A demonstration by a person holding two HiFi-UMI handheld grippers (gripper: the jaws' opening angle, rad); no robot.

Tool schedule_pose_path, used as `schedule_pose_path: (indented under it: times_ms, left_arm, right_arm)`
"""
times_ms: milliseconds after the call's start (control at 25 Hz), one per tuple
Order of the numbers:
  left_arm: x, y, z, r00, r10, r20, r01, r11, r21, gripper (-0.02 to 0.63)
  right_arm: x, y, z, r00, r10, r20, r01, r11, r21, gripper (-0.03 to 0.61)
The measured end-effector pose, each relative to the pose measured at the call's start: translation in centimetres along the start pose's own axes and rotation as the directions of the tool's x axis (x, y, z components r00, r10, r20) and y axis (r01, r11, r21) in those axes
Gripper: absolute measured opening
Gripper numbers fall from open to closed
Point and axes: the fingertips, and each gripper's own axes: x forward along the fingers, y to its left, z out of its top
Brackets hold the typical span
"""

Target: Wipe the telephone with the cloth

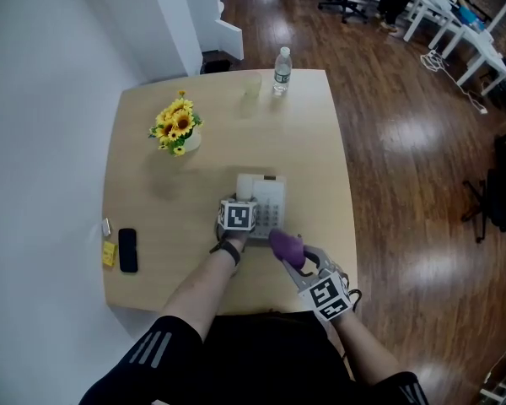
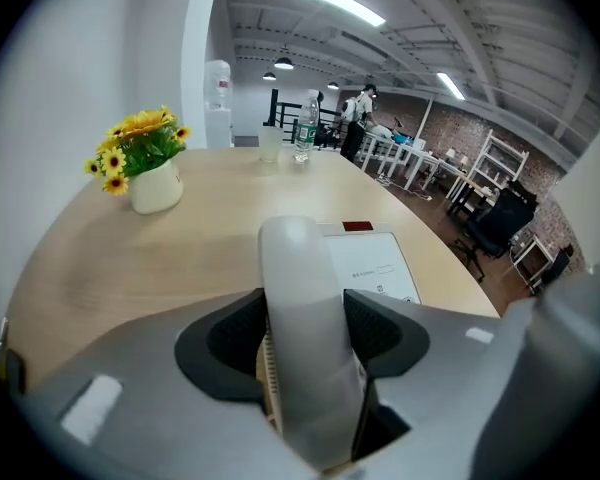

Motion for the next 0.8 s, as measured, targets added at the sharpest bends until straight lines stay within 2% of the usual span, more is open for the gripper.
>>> schedule_pose_path:
  times_ms: [120,240,320,360,400,480,600,680,800]
  left_arm:
    - [-0.3,-0.4,-0.3,0.997,-0.074,0.008,0.075,0.995,-0.070,0.227]
    - [-2.0,-0.6,0.6,0.984,-0.162,0.073,0.169,0.980,-0.102,0.219]
    - [-4.1,-1.1,1.6,0.956,-0.248,0.154,0.268,0.955,-0.125,0.218]
    - [-5.4,-1.5,2.2,0.930,-0.307,0.201,0.337,0.932,-0.136,0.218]
    - [-6.8,-2.0,2.8,0.894,-0.374,0.249,0.415,0.899,-0.140,0.218]
    - [-10.1,-3.1,3.9,0.791,-0.506,0.344,0.572,0.811,-0.124,0.218]
    - [-16.2,-4.3,5.7,0.593,-0.652,0.472,0.766,0.638,-0.080,0.216]
    - [-20.6,-4.6,6.6,0.469,-0.707,0.529,0.847,0.530,-0.043,0.216]
    - [-26.2,-4.2,7.2,0.326,-0.742,0.586,0.912,0.409,0.011,0.216]
  right_arm:
    - [-0.3,-0.2,-0.1,1.000,-0.002,0.005,0.002,1.000,0.013,0.133]
    - [-0.7,-0.6,0.4,1.000,-0.007,0.022,0.007,1.000,0.021,0.133]
    - [-0.8,-1.1,0.7,0.999,-0.014,0.032,0.013,1.000,0.029,0.133]
    - [-0.9,-1.3,1.0,0.999,-0.017,0.038,0.016,0.999,0.032,0.133]
    - [-0.9,-1.6,1.4,0.999,-0.019,0.046,0.018,0.999,0.034,0.133]
    - [-0.8,-1.9,2.5,0.998,-0.021,0.065,0.020,1.000,0.024,0.133]
    - [-0.6,-2.2,5.0,0.995,-0.017,0.101,0.018,1.000,-0.004,0.133]
    - [-0.4,-2.4,7.3,0.991,-0.012,0.135,0.014,1.000,-0.020,0.133]
    - [-0.4,-2.2,12.2,0.978,0.007,0.207,0.009,0.997,-0.073,0.133]
